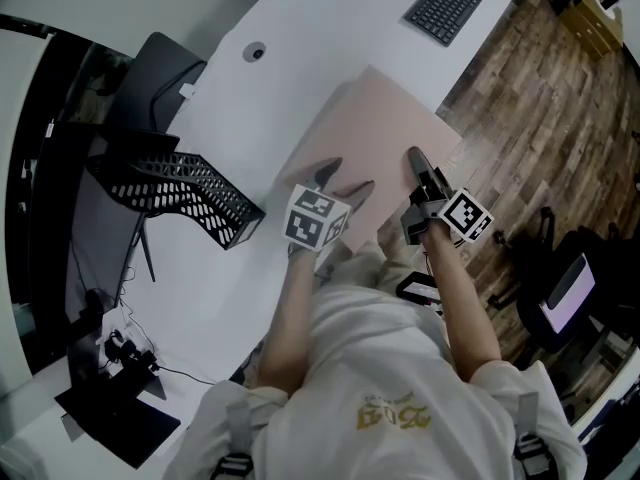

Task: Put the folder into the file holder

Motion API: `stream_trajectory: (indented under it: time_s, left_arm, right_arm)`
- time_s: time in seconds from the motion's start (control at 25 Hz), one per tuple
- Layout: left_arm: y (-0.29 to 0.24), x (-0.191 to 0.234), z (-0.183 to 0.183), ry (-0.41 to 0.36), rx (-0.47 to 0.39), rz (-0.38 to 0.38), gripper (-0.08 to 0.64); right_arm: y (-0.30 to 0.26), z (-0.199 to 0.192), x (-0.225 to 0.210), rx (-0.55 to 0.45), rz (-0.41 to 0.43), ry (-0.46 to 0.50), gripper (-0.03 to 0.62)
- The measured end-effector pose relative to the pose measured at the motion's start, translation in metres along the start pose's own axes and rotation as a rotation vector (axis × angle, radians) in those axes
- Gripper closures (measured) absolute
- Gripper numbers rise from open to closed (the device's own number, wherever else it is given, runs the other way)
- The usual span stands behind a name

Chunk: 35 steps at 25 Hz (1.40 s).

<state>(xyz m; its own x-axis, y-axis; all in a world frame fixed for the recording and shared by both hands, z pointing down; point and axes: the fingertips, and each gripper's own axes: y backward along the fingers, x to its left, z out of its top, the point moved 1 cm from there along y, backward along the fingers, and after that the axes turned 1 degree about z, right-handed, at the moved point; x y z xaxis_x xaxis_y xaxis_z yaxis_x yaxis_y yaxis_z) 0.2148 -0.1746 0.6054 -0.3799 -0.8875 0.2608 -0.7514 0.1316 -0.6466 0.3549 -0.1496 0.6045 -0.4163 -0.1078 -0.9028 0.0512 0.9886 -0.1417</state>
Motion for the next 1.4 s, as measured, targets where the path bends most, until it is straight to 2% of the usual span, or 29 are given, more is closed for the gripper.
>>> stream_trajectory:
  time_s: [0.08, 0.36, 0.6, 0.88, 0.92, 1.04, 1.08, 1.4]
  left_arm:
    - [0.001, -0.006, 0.003, -0.014, -0.003, 0.005, 0.221]
    - [0.009, -0.011, 0.004, 0.014, -0.050, 0.045, 0.221]
    - [0.025, -0.017, 0.007, 0.039, -0.114, 0.065, 0.221]
    - [0.044, -0.017, 0.007, 0.152, -0.199, 0.080, 0.224]
    - [0.047, -0.016, 0.008, 0.195, -0.232, 0.077, 0.224]
    - [0.062, -0.006, 0.011, 0.406, -0.383, 0.063, 0.258]
    - [0.067, -0.004, 0.012, 0.445, -0.416, 0.062, 0.256]
    - [0.084, -0.001, 0.009, 0.472, -0.442, 0.083, 0.259]
  right_arm:
    - [0.000, 0.003, 0.007, 0.002, 0.007, 0.018, 0.407]
    - [0.006, 0.005, 0.033, 0.039, 0.012, 0.082, 0.413]
    - [0.015, 0.005, 0.064, 0.079, 0.066, 0.163, 0.419]
    - [0.018, -0.001, 0.095, 0.114, 0.144, 0.250, 0.419]
    - [0.019, -0.003, 0.101, 0.122, 0.159, 0.262, 0.419]
    - [0.023, -0.012, 0.119, 0.135, 0.200, 0.320, 0.423]
    - [0.024, -0.015, 0.125, 0.137, 0.210, 0.343, 0.425]
    - [0.027, -0.032, 0.152, 0.151, 0.235, 0.470, 0.428]
